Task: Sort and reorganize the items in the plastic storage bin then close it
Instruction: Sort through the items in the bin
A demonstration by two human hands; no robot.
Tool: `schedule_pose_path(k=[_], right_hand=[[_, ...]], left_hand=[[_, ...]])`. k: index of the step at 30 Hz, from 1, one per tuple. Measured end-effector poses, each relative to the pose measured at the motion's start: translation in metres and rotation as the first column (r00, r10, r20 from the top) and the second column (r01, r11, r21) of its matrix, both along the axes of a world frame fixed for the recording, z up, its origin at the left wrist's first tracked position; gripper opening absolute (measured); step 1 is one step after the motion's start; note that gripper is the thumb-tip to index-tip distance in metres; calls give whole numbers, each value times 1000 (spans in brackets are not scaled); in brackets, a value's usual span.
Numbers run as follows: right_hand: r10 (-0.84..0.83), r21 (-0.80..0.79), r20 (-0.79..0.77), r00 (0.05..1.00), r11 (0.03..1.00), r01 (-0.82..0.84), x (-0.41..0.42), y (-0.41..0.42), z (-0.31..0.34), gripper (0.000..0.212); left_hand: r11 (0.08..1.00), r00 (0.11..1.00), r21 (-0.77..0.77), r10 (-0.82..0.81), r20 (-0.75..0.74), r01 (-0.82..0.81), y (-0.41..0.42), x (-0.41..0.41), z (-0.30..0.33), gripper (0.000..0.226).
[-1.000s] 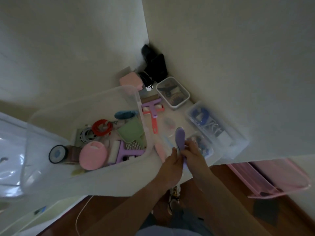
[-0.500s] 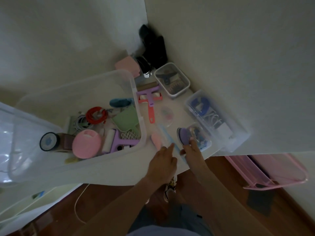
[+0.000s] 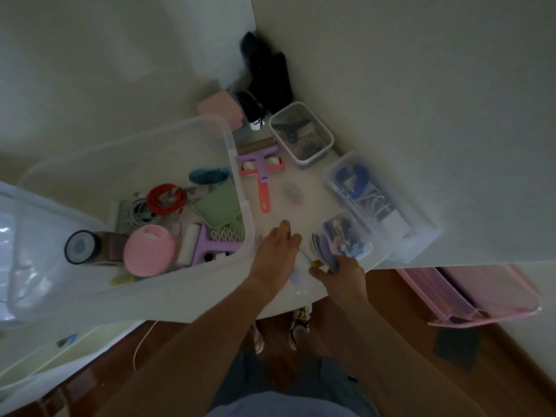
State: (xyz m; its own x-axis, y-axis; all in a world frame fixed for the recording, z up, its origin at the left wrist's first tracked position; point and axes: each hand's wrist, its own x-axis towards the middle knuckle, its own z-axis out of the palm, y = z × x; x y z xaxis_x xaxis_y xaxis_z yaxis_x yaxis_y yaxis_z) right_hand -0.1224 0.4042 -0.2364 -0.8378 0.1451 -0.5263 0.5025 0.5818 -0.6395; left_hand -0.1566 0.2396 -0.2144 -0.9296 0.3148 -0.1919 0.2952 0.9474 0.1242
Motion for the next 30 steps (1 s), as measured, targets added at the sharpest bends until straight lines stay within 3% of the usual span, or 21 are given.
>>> schedule_pose_path(k=[3, 5, 8, 11, 16, 20, 24, 30], right_hand=[[-17, -123, -16, 1000, 992, 15, 0, 19, 17, 38], [-30, -161, -46, 998, 987, 22, 0, 35, 39, 52], [-56, -245, -109, 992, 969, 27, -5, 56, 85, 43], [-50, -325, -196, 979, 945, -17, -11, 68, 130, 33], [-50, -335, -355, 933, 939, -77, -27, 56, 187, 50], [-50, -316, -470, 881, 942, -115, -38, 35, 228, 31], [-85, -401, -575, 814, 896, -190, -36, 25, 252, 15], [-174, -500, -661, 730, 827, -256, -31, 19, 262, 30]], left_hand=[[993, 983, 100, -39, -178, 58, -7, 4, 8, 2], [975, 956, 184, -69, -284, 125, -5, 8, 24, 11], [943, 934, 289, -52, -353, 162, 3, 12, 61, 7], [916, 938, 377, 3, -348, 137, 6, 9, 100, 7], [801, 984, 586, -22, -177, 123, 4, -6, 175, 27], [700, 989, 699, -94, -113, 146, -4, -19, 225, 21], [677, 966, 695, -106, -235, 243, -33, -21, 249, 9], [763, 891, 529, -134, -434, 372, -95, -18, 261, 10]])
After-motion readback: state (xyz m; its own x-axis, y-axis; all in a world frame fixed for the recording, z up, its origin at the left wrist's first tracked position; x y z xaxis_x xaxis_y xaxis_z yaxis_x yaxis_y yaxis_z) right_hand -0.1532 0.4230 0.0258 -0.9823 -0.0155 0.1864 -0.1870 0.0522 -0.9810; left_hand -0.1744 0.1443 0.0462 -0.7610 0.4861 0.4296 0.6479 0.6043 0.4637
